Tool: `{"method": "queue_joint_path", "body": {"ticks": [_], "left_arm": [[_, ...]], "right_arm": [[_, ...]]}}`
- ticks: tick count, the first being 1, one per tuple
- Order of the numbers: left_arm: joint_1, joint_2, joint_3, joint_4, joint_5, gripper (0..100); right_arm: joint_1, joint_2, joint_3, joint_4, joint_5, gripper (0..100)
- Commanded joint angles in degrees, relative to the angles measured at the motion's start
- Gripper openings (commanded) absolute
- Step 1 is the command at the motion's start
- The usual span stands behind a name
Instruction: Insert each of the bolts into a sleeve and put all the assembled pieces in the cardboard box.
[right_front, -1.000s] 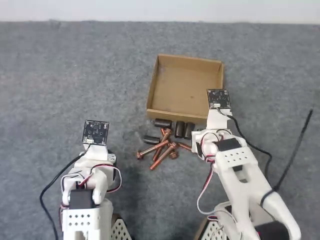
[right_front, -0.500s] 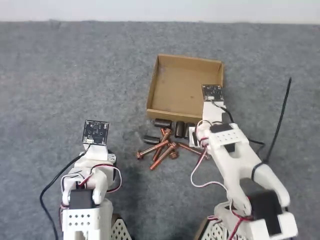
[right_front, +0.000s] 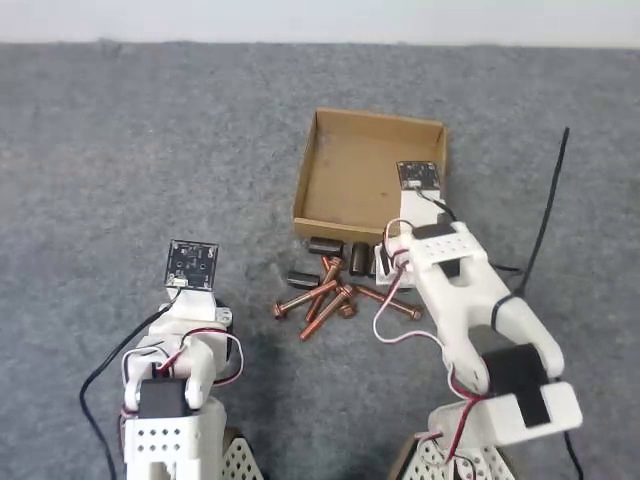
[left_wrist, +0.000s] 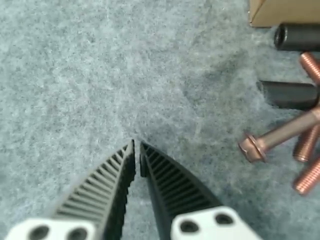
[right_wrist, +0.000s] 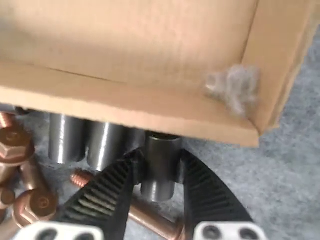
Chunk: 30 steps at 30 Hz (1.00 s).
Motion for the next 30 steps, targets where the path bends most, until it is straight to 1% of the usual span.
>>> {"method": "queue_joint_path", "body": {"ticks": [1, 2, 4, 6, 9, 12, 18, 23, 26, 30], "left_arm": [[-0.3, -0.6, -1.1, -1.3, -0.2, 1], [-0.3, -0.6, -1.1, -1.3, -0.2, 1], [-0.3, -0.6, -1.1, -1.3, -0.2, 1], [-0.3, -0.6, -1.1, -1.3, -0.2, 1], [-0.3, -0.6, -1.1, -1.3, -0.2, 1], [-0.3, -0.6, -1.1, -1.3, -0.2, 1], [-0.3, -0.6, -1.1, -1.3, -0.2, 1], [-0.3, -0.6, -1.1, -1.6, -0.2, 1], [-0.3, -0.6, -1.5, -1.8, -0.2, 1], [-1.6, -0.6, -3.3, -6.8, -0.2, 1]], "right_arm": [[0.4, 0.5, -4.2, 2.0, 2.5, 3.1], [0.5, 0.4, -4.2, 2.1, 2.7, 0.0], [0.6, -0.5, -3.9, 2.3, 3.1, 2.4], [2.0, -2.1, -3.9, 5.0, 3.3, 0.2], [5.3, -6.0, -3.9, 8.5, 4.7, 0.6], [10.6, -10.5, -2.9, 11.1, 5.3, 0.6], [21.1, -18.8, 2.2, 11.5, 5.4, 0.6], [29.6, -21.7, 7.6, 10.9, 5.5, 0.6], [34.4, -21.8, 11.2, 7.9, 8.5, 0.6], [39.8, -22.3, 13.8, 4.5, 10.4, 0.6]]}}
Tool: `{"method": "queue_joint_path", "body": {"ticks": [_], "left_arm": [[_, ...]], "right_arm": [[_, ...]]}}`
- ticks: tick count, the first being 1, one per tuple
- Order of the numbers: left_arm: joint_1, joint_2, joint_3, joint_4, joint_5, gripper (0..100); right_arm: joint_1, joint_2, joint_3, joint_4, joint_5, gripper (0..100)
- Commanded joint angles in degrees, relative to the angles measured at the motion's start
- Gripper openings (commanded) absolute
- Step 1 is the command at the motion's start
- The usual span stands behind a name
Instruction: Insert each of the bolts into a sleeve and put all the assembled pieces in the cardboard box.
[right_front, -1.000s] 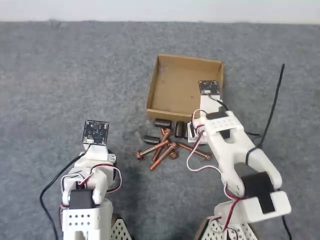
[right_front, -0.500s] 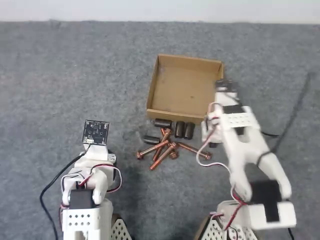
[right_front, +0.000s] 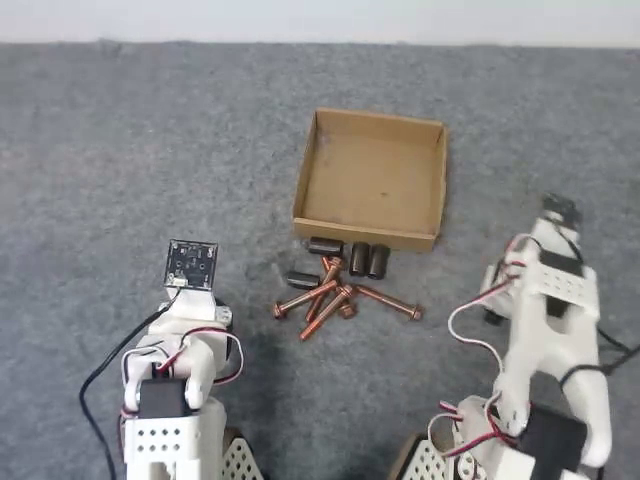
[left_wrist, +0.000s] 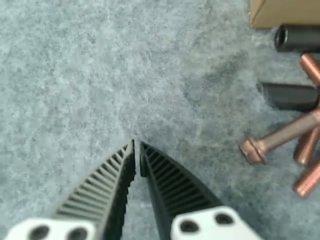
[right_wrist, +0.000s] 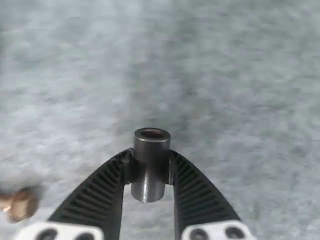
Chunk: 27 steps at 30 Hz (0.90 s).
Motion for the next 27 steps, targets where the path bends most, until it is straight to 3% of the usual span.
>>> {"method": "queue_joint_path", "body": {"ticks": [1, 4, 12, 17, 27], "left_arm": [[-2.5, -0.6, -3.5, -7.1, -0.2, 1], [-4.4, -0.6, -3.4, -10.2, -0.3, 1], [-1.1, -0.1, -6.9, -9.9, -0.5, 1], [0.4, 2.2, -18.1, -3.5, -2.6, 1], [5.2, 38.5, -46.4, 5.5, -3.7, 2]], "right_arm": [[4.4, -3.6, 0.1, -2.2, 1.8, 0.6], [4.4, -3.5, 0.1, -2.5, 1.8, 0.6], [4.6, -3.1, 0.3, -4.4, 1.7, 0.6], [4.6, -3.0, 0.3, -4.4, 1.7, 0.6], [4.7, -3.0, 0.4, -4.5, 1.7, 0.6]]}}
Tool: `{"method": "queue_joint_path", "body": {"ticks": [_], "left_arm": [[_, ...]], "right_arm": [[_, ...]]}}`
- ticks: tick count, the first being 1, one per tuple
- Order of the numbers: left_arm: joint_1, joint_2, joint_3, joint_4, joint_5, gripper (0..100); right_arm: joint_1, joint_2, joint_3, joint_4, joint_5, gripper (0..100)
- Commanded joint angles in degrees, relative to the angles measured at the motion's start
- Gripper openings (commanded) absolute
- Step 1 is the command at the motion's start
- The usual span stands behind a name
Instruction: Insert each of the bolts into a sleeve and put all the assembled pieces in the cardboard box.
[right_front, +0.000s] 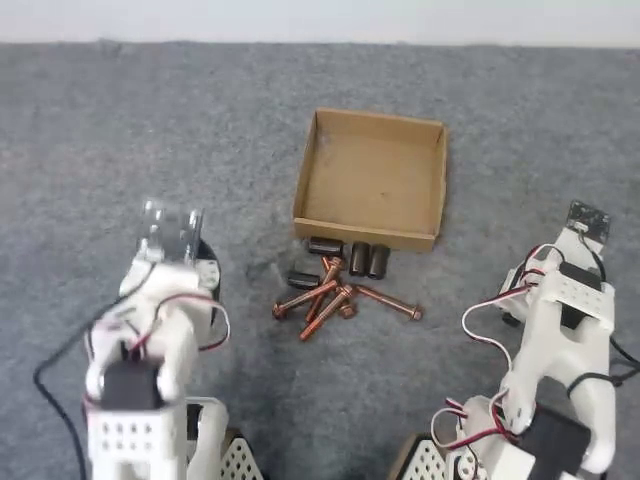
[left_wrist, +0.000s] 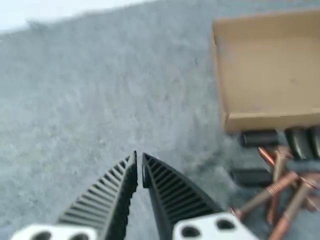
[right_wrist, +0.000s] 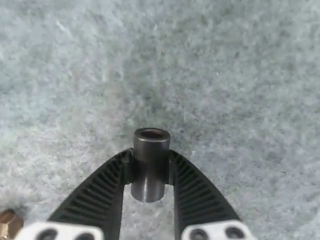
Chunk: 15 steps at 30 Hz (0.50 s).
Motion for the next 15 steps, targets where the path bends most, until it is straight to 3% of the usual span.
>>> {"method": "queue_joint_path", "body": {"ticks": [1, 8, 15], "left_arm": [[3.8, 20.2, -15.0, 5.9, -0.7, 2], [17.8, 42.4, -27.3, 14.0, -1.5, 2], [30.9, 54.4, -29.8, 10.2, -16.4, 2]], "right_arm": [[0.8, -3.0, -0.3, -0.9, 0.9, 0.6], [0.8, -3.0, -0.3, -0.9, 0.9, 0.6], [0.8, -3.0, -0.3, -0.9, 0.9, 0.6]]}}
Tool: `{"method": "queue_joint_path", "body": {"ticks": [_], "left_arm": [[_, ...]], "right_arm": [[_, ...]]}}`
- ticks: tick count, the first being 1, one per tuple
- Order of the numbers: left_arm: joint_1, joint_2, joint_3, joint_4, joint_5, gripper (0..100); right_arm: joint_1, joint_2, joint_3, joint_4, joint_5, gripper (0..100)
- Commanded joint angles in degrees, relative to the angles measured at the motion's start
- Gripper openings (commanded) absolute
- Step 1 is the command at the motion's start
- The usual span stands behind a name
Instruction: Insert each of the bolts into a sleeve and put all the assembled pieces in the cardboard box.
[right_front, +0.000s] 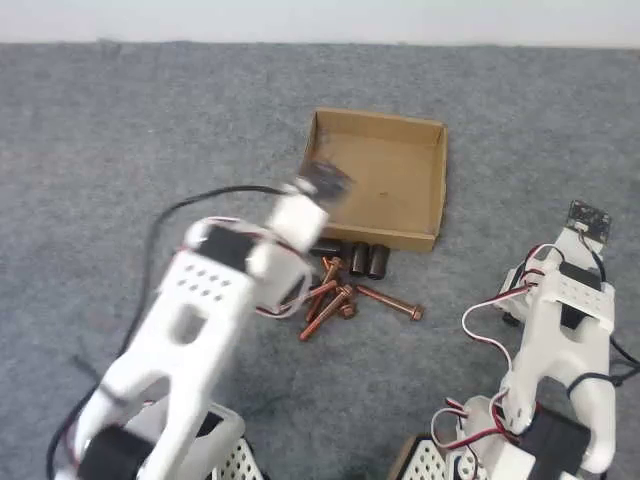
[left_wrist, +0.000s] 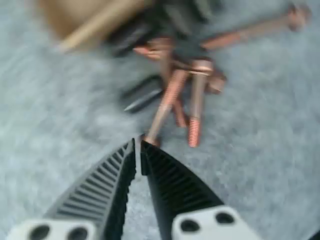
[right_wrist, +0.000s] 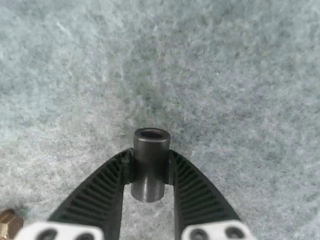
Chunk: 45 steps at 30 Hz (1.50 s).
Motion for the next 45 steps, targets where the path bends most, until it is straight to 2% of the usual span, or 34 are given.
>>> {"method": "queue_joint_path", "body": {"ticks": [1, 5, 8, 11, 15, 19, 23, 31, 40, 45], "left_arm": [[7.6, 4.1, -3.1, -3.8, -9.5, 2], [12.9, 6.9, -2.9, -5.5, -16.1, 2], [16.6, 8.1, -2.9, -8.4, -17.3, 2], [18.5, 9.4, -2.9, -13.7, -17.3, 2], [19.6, 13.5, -3.0, -20.0, -17.7, 9], [20.5, 19.9, -4.4, -22.2, -22.7, 15], [20.5, 26.5, -8.7, -22.4, -25.8, 15], [20.7, 34.1, -16.7, -22.3, -25.8, 15], [27.1, 39.6, -18.2, -22.4, -25.8, 15], [25.8, 42.1, -22.0, -21.0, -25.6, 15]], "right_arm": [[0.8, -3.0, -0.3, -0.9, 0.9, 0.6], [0.8, -3.0, -0.3, -0.9, 0.9, 0.6], [1.3, -3.0, -0.3, -1.0, 0.8, 0.6], [5.2, -3.0, -0.3, -3.3, -1.7, 0.6], [8.3, -3.0, -0.3, -5.0, -5.7, 0.6], [8.2, -3.0, -0.3, -5.1, -5.7, 0.6], [8.0, -3.0, -0.3, -5.1, -5.7, 0.6], [6.8, -3.0, -0.4, -5.1, -5.7, 0.6], [6.8, -3.0, -0.4, -5.8, -5.6, 0.6], [6.8, -3.0, -0.4, -5.5, -5.6, 0.6]]}}
